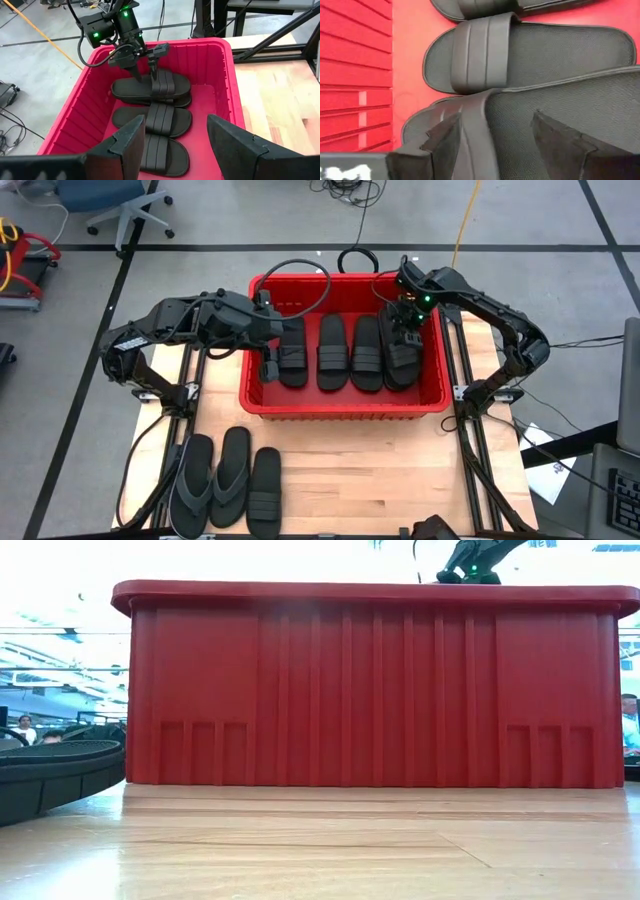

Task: Pick and place slides into bin
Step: Put the black slide into the red bin

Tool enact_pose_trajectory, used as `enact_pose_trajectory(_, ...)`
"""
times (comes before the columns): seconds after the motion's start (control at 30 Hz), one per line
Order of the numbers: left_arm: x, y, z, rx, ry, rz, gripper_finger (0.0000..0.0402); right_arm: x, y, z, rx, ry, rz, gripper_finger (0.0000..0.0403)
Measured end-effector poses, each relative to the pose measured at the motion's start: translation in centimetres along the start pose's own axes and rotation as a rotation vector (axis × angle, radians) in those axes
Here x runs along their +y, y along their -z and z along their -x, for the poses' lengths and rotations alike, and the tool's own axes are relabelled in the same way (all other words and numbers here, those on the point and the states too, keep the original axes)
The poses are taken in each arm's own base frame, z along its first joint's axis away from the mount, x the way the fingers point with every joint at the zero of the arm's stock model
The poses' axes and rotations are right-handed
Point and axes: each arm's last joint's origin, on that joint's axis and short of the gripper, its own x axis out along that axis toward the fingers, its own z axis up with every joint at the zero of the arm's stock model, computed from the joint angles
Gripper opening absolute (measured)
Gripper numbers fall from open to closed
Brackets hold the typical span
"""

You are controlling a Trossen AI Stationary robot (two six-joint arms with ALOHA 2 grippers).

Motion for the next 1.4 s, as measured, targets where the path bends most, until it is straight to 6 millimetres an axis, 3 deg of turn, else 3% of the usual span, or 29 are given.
enact_pose_trajectory(0.33,0.0,0.4,0.0,0.043,0.005,-0.003,0.0211,0.3,0.2,-0.1,-0.005,-0.066,-0.002,0.0230)
enact_pose_trajectory(0.73,-0.1,0.6,0.0,0.061,0.033,-0.005,0.0212,-1.2,1.6,-2.8,0.119,-0.061,-0.135,0.0192)
enact_pose_trajectory(0.87,-0.1,0.7,0.0,0.074,0.035,-0.008,0.0211,-1.0,1.9,-2.7,0.144,-0.088,-0.169,0.0149)
enact_pose_trajectory(1.07,-0.1,0.8,0.0,0.076,0.035,-0.022,0.0211,-0.8,2.2,-2.6,0.175,-0.103,-0.267,0.0018)
enact_pose_trajectory(1.4,-0.1,0.8,0.0,0.076,0.036,-0.039,0.0211,-0.6,2.4,-2.5,0.219,-0.098,-0.335,0.0007)
